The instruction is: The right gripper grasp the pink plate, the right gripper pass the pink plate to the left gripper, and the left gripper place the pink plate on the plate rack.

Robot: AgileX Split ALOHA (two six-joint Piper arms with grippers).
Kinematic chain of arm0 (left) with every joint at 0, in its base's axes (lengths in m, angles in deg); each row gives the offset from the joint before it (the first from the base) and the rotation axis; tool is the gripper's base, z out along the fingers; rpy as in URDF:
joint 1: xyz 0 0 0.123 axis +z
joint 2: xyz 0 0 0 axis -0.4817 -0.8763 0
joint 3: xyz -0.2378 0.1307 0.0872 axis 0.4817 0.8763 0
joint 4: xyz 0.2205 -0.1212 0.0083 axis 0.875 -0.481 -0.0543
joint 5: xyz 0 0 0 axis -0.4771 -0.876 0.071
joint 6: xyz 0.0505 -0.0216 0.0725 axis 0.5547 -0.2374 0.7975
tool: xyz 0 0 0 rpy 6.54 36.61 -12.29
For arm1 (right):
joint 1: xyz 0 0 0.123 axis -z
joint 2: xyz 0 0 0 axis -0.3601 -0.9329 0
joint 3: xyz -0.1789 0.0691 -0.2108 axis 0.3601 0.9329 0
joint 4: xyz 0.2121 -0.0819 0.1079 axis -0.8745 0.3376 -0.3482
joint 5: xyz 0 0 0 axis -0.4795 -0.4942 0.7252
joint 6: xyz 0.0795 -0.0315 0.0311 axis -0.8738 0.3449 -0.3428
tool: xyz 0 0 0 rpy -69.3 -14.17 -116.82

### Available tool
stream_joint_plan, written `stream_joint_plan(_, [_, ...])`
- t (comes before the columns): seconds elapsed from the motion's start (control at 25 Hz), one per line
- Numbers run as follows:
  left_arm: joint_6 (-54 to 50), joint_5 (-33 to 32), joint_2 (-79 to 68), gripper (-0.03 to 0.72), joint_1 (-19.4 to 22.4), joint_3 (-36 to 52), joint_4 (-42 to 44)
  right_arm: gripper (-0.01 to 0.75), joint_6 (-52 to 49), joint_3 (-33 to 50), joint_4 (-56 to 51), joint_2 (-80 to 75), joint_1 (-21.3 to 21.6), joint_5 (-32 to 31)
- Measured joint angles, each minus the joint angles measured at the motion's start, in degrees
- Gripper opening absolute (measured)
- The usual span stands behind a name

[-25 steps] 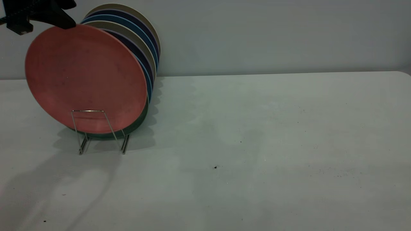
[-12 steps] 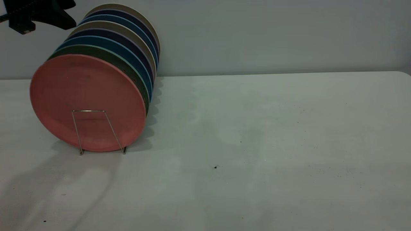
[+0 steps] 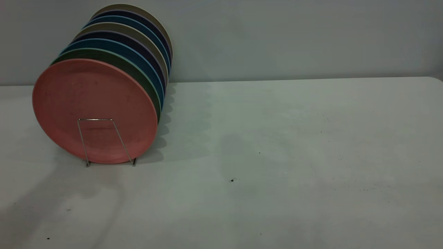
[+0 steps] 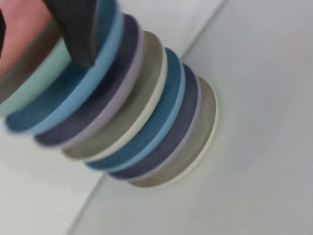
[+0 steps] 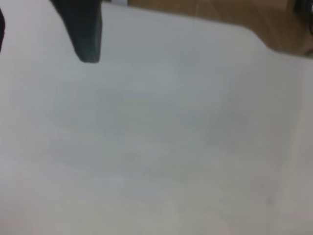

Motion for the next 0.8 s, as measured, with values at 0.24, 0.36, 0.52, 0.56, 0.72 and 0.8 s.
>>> stream_joint_plan(0.24, [-24.36, -22.23, 15.55, 0.400, 0.00, 0.00, 11.46, 0.401, -5.82, 1.02, 3.40, 0.00, -2.57, 0.93])
stream_joint_plan(0.36, [-35.16, -34.57, 21.83, 0.400, 0.00, 0.00, 17.03, 0.401, -8.83, 1.02, 5.27, 0.00, -5.33, 0.93])
stream_joint_plan(0.52, [-48.75, -42.22, 27.49, 0.400, 0.00, 2.65, 22.32, 0.401, -9.92, 1.02, 6.19, 0.00, -10.50, 0.98])
stream_joint_plan(0.56, [-51.77, -42.22, 28.86, 0.400, 0.00, 4.32, 23.07, 0.401, -10.05, 1.02, 6.26, 0.00, -11.37, 0.98])
stream_joint_plan(0.72, [-56.35, -42.22, 34.17, 0.403, 0.00, 15.52, 24.19, 0.401, -10.05, 1.02, 6.26, 0.00, -14.09, 0.98])
stream_joint_plan(0.8, [-56.71, -42.22, 36.78, 0.417, 0.00, 22.32, 24.19, 0.401, -10.05, 1.02, 6.26, 0.00, -14.61, 0.98])
